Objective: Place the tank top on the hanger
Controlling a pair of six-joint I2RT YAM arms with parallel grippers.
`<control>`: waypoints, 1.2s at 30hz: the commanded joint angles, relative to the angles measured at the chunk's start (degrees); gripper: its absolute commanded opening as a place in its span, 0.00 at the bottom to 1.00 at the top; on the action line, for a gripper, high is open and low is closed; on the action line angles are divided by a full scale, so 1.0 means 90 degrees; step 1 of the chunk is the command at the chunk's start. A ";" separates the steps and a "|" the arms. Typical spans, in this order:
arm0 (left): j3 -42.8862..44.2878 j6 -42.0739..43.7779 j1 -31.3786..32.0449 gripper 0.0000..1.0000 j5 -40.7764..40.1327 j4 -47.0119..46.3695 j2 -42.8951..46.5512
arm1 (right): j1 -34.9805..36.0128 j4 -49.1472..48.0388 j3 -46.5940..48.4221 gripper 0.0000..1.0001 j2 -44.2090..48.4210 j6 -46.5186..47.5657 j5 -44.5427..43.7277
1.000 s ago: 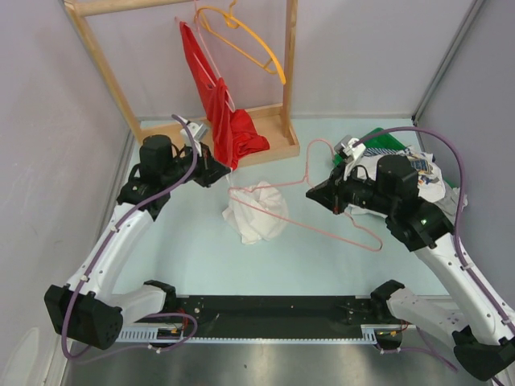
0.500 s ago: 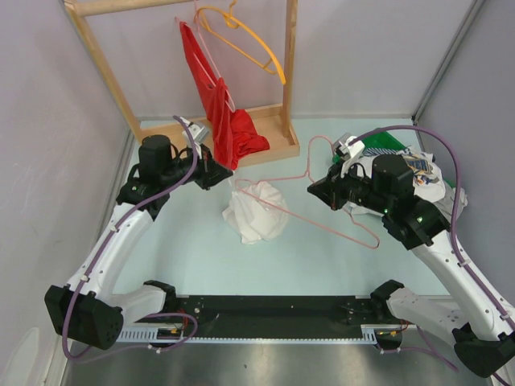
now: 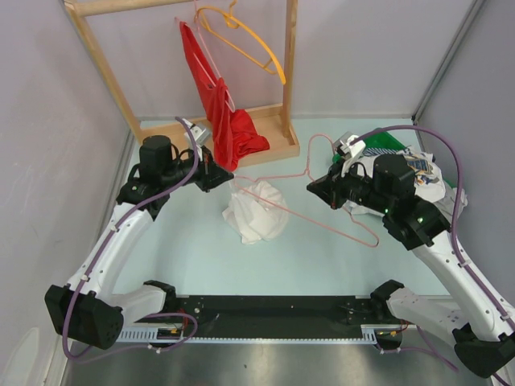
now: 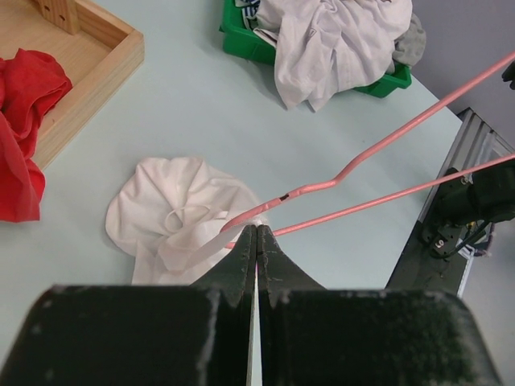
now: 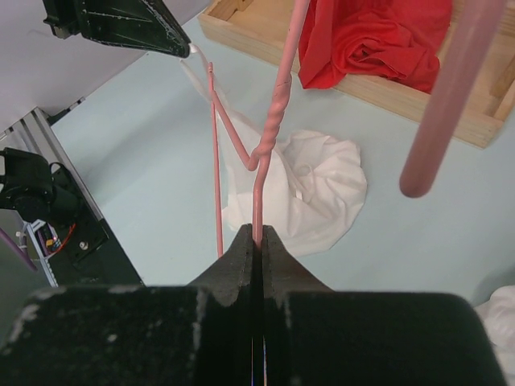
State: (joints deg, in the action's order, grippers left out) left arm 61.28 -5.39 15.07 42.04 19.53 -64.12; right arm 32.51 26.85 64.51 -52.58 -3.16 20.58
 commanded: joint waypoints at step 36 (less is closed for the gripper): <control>0.0086 0.0218 -0.0141 0.00 0.0611 0.0145 -0.0317 | 0.0157 -0.0483 0.0088 0.00 -0.0203 0.0067 0.0028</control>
State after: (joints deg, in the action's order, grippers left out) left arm 61.28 -4.01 14.17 42.09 21.58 -65.93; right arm 33.52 25.80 63.81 -53.93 -3.60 21.37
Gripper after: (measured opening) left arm 0.003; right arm 0.034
